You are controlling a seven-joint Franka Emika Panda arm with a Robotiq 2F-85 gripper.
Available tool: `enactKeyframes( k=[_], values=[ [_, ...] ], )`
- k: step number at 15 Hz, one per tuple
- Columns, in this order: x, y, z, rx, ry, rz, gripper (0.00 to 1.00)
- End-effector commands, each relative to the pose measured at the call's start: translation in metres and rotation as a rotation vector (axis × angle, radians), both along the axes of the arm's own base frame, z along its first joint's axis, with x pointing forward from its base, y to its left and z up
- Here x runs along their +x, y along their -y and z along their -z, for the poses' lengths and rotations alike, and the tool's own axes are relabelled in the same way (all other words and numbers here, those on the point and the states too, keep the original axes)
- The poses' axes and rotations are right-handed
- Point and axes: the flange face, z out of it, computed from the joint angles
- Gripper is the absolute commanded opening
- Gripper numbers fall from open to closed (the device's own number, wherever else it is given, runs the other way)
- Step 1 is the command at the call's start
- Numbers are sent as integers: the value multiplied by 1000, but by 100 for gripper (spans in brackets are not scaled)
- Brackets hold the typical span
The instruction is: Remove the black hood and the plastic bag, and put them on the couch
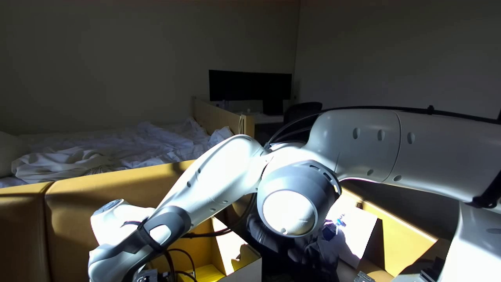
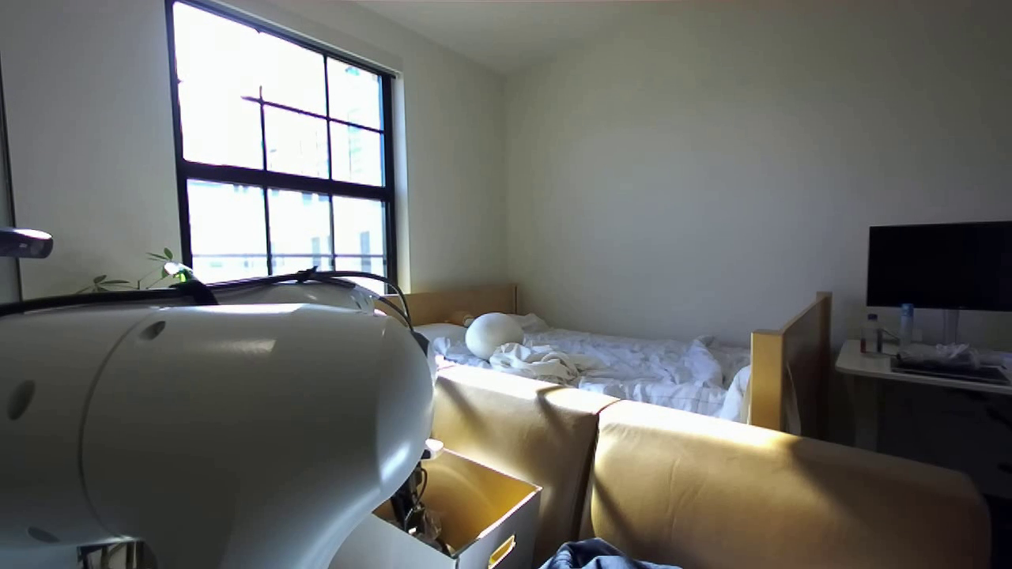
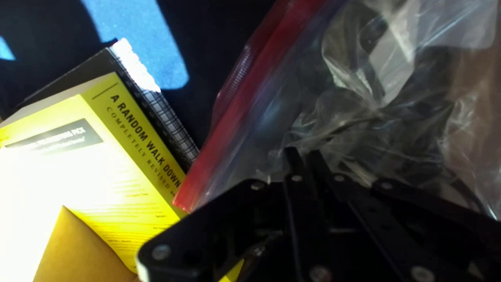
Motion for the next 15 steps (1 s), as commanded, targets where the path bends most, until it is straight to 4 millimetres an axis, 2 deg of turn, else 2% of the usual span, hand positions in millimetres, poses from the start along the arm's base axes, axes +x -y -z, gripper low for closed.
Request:
enactKeyframes(
  k=[1,4,8,15],
  values=[
    [1,-3,-1,1,36,-12,0],
    [6,-10,-4,59,97,-59,0],
    [17,-21,-12,174,265,-128,0],
    [27,-19,-16,218,444,-161,0]
  ],
)
